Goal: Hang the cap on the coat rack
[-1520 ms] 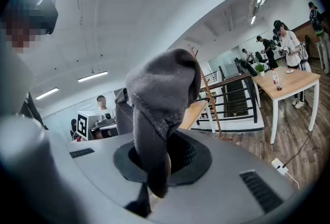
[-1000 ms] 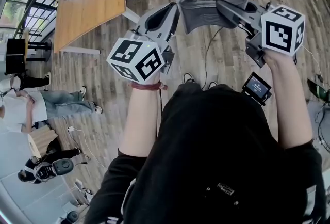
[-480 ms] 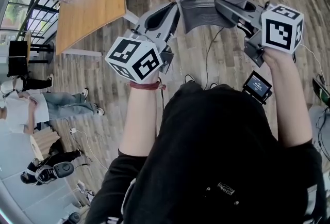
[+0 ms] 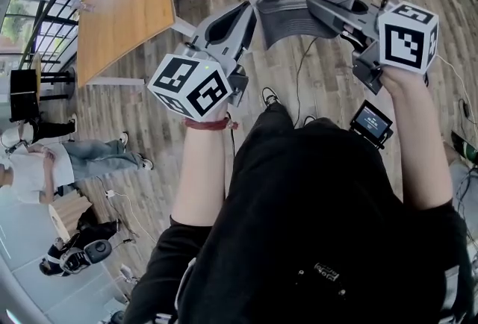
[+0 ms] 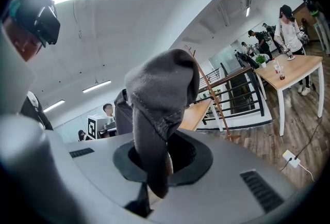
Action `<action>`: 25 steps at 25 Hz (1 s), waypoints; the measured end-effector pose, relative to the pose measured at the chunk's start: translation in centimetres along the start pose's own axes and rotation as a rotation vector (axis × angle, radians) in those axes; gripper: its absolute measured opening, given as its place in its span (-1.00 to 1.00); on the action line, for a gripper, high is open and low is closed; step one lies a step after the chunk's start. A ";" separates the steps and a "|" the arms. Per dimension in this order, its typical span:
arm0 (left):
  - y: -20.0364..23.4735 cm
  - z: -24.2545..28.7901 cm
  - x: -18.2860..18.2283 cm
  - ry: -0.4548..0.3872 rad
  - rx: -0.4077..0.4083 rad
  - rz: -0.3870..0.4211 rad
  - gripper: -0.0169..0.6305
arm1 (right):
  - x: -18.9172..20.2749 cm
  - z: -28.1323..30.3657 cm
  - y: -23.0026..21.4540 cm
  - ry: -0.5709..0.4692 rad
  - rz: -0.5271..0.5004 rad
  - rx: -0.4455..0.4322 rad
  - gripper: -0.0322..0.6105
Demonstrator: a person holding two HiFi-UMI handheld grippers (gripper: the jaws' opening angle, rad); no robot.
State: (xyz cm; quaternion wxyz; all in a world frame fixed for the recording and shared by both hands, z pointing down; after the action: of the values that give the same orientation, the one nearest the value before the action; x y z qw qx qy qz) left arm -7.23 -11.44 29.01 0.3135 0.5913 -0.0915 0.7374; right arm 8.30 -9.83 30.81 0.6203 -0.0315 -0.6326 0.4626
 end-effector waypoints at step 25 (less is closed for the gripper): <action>1.1 1.6 -0.7 -0.036 0.061 0.075 -0.93 | 0.0 0.1 -0.3 -0.013 -0.027 0.004 -0.77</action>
State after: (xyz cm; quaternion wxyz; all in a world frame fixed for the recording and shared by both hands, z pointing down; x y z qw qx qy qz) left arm -6.50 -13.37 29.10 0.2658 0.6101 -0.0965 0.7401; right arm 8.41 -10.06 31.03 0.6225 -0.0187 -0.6361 0.4555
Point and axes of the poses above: the fingertips, and each gripper's own axes: z forward along the fingers, y to its left, x out of its underside, the point moved 4 cm from there along -z, backward along the fingers, and after that the axes turned 2 degrees about y, right-handed, at the moved point
